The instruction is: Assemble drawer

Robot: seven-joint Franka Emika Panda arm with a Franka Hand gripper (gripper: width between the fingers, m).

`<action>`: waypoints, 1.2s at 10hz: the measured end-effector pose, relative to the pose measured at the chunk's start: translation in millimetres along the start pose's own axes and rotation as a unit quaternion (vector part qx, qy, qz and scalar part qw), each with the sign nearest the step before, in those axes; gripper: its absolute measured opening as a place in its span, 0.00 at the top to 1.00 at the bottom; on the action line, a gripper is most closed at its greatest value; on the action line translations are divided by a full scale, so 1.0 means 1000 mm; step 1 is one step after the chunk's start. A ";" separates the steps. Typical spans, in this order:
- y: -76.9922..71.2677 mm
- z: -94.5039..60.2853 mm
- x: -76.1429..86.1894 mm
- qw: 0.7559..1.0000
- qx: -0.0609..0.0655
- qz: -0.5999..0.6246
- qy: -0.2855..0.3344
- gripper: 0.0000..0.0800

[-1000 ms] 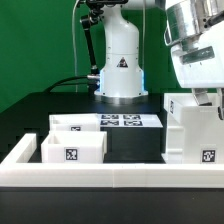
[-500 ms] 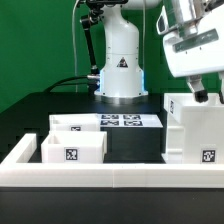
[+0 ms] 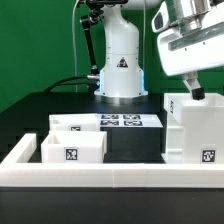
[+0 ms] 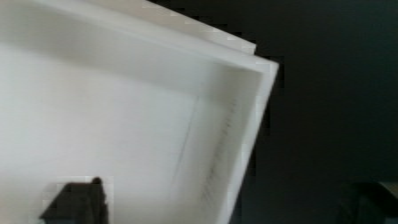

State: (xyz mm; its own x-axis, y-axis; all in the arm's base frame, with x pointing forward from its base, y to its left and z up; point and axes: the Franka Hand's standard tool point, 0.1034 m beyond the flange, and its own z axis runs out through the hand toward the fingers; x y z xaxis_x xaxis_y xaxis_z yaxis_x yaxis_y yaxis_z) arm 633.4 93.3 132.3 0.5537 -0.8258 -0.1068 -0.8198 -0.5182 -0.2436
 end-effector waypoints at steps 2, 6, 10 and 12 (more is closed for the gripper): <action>0.003 -0.010 0.005 0.993 -0.008 -0.119 -0.012 0.19; 0.004 -0.008 0.006 0.970 -0.005 -0.244 -0.010 0.19; 0.044 -0.022 0.030 0.951 -0.031 -0.308 0.006 0.19; 0.072 -0.015 0.039 0.944 -0.036 -0.325 0.029 0.19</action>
Offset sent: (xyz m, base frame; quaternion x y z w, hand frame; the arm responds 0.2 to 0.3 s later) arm 0.0000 0.0000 0.0000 0.0000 0.0000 -0.1296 0.9916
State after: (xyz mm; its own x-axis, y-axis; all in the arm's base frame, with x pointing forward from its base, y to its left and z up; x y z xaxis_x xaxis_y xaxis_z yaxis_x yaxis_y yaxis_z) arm 594.1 20.6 125.2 0.9365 -0.3370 0.0970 -0.3176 -0.9323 -0.1731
